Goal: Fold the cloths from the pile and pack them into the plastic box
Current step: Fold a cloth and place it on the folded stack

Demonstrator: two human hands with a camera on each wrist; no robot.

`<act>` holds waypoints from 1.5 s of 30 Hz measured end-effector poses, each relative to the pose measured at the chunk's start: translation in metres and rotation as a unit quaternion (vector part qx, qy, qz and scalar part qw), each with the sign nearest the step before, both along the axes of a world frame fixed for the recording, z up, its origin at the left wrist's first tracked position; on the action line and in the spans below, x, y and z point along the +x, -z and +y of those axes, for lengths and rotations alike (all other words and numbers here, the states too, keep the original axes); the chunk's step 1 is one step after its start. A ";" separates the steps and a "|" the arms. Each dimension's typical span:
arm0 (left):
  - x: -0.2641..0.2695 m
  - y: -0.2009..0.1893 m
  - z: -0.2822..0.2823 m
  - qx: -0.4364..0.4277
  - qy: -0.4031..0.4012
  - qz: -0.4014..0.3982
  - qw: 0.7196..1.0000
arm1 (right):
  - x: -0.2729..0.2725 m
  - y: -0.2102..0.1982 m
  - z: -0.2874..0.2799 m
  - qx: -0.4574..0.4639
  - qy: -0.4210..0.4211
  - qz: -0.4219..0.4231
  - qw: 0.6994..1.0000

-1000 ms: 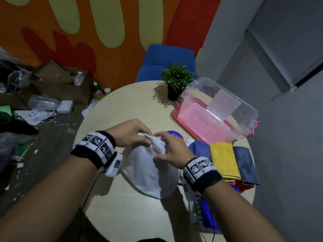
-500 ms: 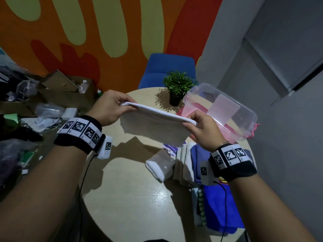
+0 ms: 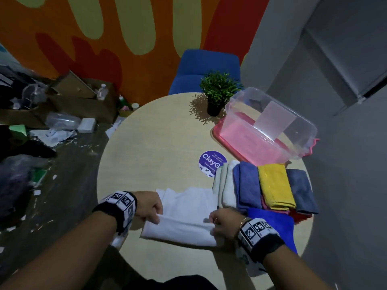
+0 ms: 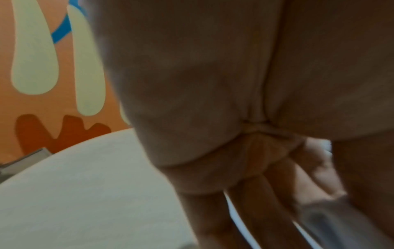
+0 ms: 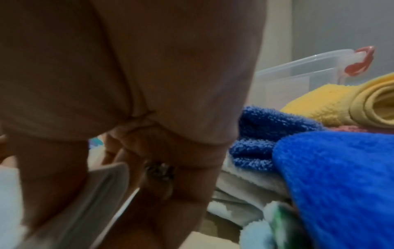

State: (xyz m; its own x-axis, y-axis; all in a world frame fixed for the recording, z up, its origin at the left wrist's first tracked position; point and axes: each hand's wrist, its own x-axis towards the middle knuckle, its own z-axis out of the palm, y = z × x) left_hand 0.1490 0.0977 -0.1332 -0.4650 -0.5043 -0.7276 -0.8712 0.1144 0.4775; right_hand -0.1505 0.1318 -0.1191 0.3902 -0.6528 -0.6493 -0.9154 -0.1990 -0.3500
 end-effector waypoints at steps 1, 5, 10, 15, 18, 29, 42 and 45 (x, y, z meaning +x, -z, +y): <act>0.002 0.004 -0.001 -0.005 -0.021 0.011 1.000 | -0.001 0.001 -0.002 -0.010 0.023 0.001 1.000; 0.009 0.008 -0.014 -0.020 -0.120 0.069 0.990 | -0.003 0.004 -0.023 -0.072 0.110 -0.029 0.991; 0.009 0.018 -0.030 -0.085 -0.235 0.072 0.965 | 0.002 0.006 -0.055 -0.135 0.161 -0.029 0.977; 0.001 0.036 -0.036 -0.117 -0.302 0.036 0.945 | 0.013 0.008 -0.082 -0.172 0.208 -0.033 0.962; -0.008 0.050 -0.036 -0.162 -0.271 -0.017 0.949 | 0.017 0.011 -0.083 -0.207 0.203 -0.041 0.956; -0.066 0.055 -0.040 -0.091 -0.041 -0.051 0.994 | 0.021 0.041 -0.004 -0.054 0.064 -0.011 0.996; -0.034 0.018 -0.032 -0.011 -0.073 0.157 0.985 | 0.017 0.022 0.001 -0.085 0.099 -0.056 0.990; -0.031 0.002 -0.031 0.003 -0.111 0.229 0.967 | 0.019 0.002 -0.004 -0.114 0.180 -0.133 0.968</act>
State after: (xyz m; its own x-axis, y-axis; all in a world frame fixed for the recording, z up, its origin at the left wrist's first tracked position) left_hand 0.1176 0.0670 -0.1350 -0.6202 -0.6244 -0.4749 -0.5717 -0.0548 0.8186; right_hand -0.1319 0.1283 -0.1210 0.2432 -0.8925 -0.3799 -0.8236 0.0169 -0.5669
